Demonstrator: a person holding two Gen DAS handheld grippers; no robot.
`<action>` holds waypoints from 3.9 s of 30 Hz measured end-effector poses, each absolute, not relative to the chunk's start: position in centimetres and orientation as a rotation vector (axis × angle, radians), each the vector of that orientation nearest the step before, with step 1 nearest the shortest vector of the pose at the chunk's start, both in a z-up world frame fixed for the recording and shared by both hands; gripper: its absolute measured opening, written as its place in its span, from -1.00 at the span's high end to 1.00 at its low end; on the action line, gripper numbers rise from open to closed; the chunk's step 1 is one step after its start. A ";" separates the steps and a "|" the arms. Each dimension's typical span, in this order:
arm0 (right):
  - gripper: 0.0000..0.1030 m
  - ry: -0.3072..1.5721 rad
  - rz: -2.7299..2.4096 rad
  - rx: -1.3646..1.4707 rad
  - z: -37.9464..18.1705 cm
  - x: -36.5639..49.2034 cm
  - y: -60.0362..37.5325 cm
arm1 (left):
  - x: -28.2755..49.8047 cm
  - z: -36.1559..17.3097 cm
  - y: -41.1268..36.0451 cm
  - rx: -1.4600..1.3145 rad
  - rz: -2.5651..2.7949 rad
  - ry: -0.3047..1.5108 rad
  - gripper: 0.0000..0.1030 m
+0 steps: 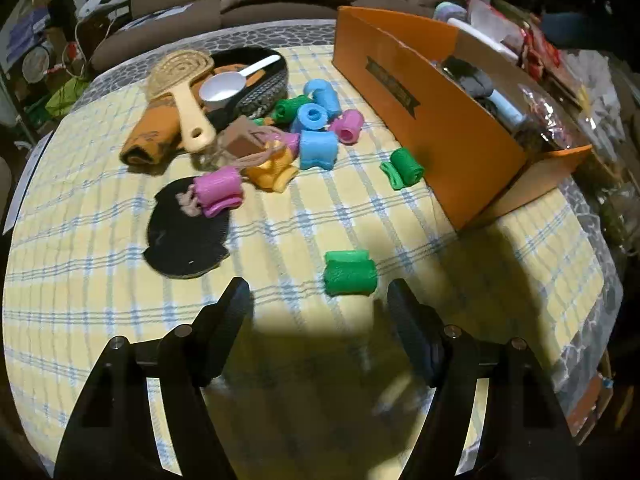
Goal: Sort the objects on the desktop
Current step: 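Grasp the green curler on the cloth with the left tool, then grasp the pink curler with the right tool while left holds green curler, then carry both curlers into the orange box and open both tools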
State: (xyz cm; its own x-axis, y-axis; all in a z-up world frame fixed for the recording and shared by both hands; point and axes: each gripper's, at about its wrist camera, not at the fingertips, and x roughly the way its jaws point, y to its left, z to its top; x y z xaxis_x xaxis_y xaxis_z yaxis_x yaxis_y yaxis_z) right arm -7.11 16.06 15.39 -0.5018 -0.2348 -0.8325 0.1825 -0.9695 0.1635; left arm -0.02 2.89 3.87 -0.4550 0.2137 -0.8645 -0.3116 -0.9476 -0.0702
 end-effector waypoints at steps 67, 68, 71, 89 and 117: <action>0.27 -0.078 -2.305 1.529 1.3 -14.4 4.5 | -4.3 7.2 -14.2 -1.352 2.467 -0.326 0.45; 0.27 -0.070 -2.304 1.528 1.1 -14.4 4.3 | -4.3 7.2 -14.1 -1.354 2.466 -0.326 0.45; 0.38 -0.069 -2.303 1.516 1.1 -14.3 4.3 | -4.2 7.1 -14.1 -1.358 2.465 -0.323 0.45; 0.39 -0.108 -2.353 1.385 10.6 -11.3 9.2 | -3.2 10.1 -9.6 -1.289 2.432 -0.278 0.45; 0.39 -0.258 -2.563 1.446 11.0 -9.0 27.8 | -4.9 13.3 11.8 -1.199 2.265 0.003 0.45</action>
